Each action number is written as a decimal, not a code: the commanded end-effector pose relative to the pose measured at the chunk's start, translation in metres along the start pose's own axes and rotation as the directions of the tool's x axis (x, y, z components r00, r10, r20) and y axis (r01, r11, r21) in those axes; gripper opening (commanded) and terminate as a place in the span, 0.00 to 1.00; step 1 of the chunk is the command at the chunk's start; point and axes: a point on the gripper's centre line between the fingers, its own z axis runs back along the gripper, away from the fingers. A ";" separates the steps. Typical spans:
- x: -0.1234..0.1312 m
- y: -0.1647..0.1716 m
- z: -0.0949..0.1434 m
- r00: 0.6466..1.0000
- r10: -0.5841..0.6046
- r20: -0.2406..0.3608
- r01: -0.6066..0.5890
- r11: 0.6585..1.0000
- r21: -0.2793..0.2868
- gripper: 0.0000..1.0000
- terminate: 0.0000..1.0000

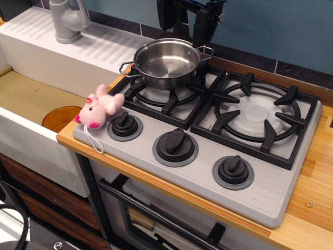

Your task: Put stuffedpig in pan

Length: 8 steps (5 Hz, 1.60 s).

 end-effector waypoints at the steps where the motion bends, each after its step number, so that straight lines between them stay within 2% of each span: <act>1: 0.000 0.000 0.000 1.000 0.000 0.000 0.000 1.000 0.000 1.00 0.00; 2: 0.001 0.012 0.004 1.000 0.010 0.024 -0.010 1.000 0.001 1.00 0.00; 5: -0.021 0.056 0.003 0.999 0.007 0.051 -0.011 0.998 0.065 1.00 0.00; 6: -0.034 0.065 -0.005 0.999 0.010 0.045 -0.013 0.997 0.070 1.00 0.00; 8: -0.063 0.060 -0.031 0.998 0.038 0.060 -0.042 0.997 0.070 1.00 0.00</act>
